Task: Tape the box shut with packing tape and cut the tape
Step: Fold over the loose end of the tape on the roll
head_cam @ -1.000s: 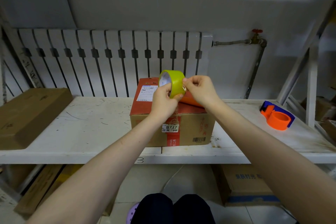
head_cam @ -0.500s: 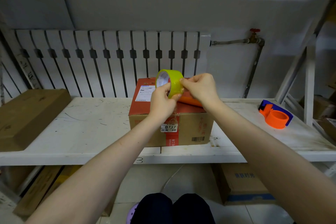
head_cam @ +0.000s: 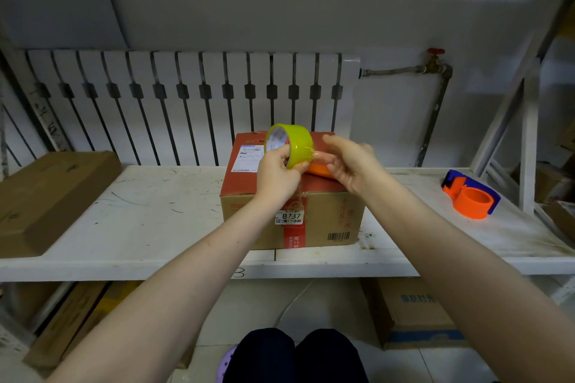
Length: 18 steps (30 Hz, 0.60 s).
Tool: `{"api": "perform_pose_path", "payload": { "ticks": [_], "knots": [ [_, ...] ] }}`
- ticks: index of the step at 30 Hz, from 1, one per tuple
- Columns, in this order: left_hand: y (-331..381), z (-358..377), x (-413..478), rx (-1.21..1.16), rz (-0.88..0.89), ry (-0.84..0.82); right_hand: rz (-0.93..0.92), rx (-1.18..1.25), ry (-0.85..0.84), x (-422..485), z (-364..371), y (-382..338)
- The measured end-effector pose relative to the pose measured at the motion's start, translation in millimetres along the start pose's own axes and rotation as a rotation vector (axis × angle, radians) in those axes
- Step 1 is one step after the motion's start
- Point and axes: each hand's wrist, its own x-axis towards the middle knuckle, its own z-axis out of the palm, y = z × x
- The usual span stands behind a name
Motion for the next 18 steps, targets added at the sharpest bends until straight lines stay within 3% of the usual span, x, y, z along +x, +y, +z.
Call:
{"api": "perform_pose_path", "payload": {
  "ticks": [3, 6, 8, 11, 13, 15, 18],
  "knots": [
    [-3.0, 0.1, -3.1, -0.004, -0.027, 0.006, 0.011, 0.028, 0.051, 4.7, -8.2, 3.6],
    [-1.3, -8.9, 0.2, -0.033, -0.097, 0.056, -0.109, -0.04, 0.138, 9.3, -19.2, 6.5],
    [2.0, -13.5, 1.3, -0.027, -0.109, 0.038, -0.307, -0.236, 0.141, 10.7, -19.8, 10.5],
    [7.6, -10.7, -1.5, -0.041, -0.094, -0.008, -0.823, -0.717, 0.074, 3.7, -10.8, 19.2],
    [8.9, -8.9, -3.7, -0.056, -0.102, -0.031, -1.074, -1.009, -0.03, 0.6, -7.3, 24.2],
    [10.9, -10.6, -5.3, -0.053, -0.11, -0.048, -1.194, -1.118, -0.106, 0.9, -6.9, 26.1],
    [14.6, -14.4, -5.5, -0.062, -0.114, -0.071, -1.28, -1.154, -0.082, 4.6, -6.3, 28.2]
  ]
}}
